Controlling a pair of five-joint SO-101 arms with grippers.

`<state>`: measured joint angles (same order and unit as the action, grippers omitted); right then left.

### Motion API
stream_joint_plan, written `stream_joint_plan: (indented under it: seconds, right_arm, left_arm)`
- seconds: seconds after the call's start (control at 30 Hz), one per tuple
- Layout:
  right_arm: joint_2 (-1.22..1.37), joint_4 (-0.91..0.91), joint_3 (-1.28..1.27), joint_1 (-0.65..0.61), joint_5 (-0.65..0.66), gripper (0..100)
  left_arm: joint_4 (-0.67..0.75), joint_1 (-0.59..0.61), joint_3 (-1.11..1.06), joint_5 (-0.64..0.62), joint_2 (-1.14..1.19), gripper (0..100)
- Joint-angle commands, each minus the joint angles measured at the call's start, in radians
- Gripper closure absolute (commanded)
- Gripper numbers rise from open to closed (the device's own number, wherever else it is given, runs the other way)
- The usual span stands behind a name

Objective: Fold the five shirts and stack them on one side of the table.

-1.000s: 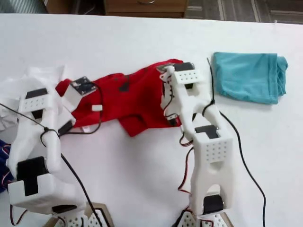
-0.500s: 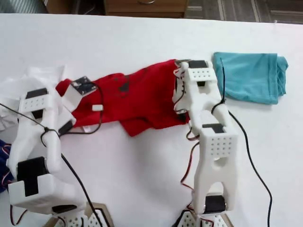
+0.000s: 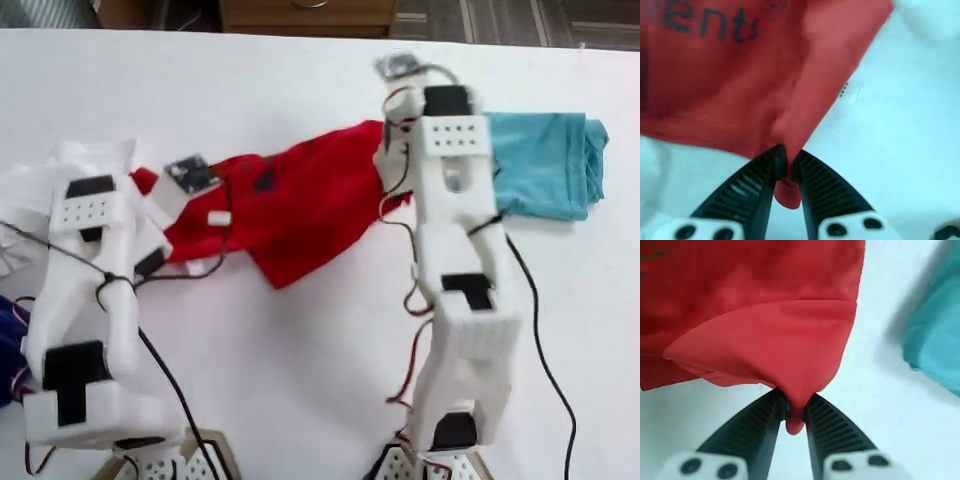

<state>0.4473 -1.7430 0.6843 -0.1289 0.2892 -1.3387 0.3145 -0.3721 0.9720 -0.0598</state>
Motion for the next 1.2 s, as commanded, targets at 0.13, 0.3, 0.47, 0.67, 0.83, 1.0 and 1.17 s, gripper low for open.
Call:
stream_joint_plan:
  seconds: [0.13, 0.3, 0.47, 0.67, 0.83, 1.0, 1.17]
  right_arm:
    - [-0.338, 0.008, 0.048, 0.084, 0.037, 97.8]
    - [-0.492, 0.064, 0.048, 0.150, 0.037, 97.8]
    - [-0.647, 0.116, 0.048, 0.160, 0.075, 97.8]
    - [-0.768, 0.182, 0.048, 0.170, 0.084, 97.8]
    - [-0.845, 0.216, 0.048, 0.196, 0.086, 97.9]
    - [-0.923, 0.200, 0.044, 0.228, 0.087, 97.9]
    - [-1.003, 0.188, 0.046, 0.232, 0.087, 97.9]
  left_arm:
    - [-0.153, -0.072, 0.242, -0.124, -0.275, 97]
    - [-0.157, -0.103, 0.260, -0.178, -0.463, 97]
    - [-0.150, -0.098, 0.260, -0.201, -0.605, 97]
    - [-0.149, -0.098, 0.266, -0.201, -0.726, 97]
    - [-0.149, -0.098, 0.269, -0.201, -0.806, 97]
    - [-0.175, -0.097, 0.259, -0.203, -0.882, 97]
    - [-0.229, -0.097, 0.257, -0.245, -0.904, 97]
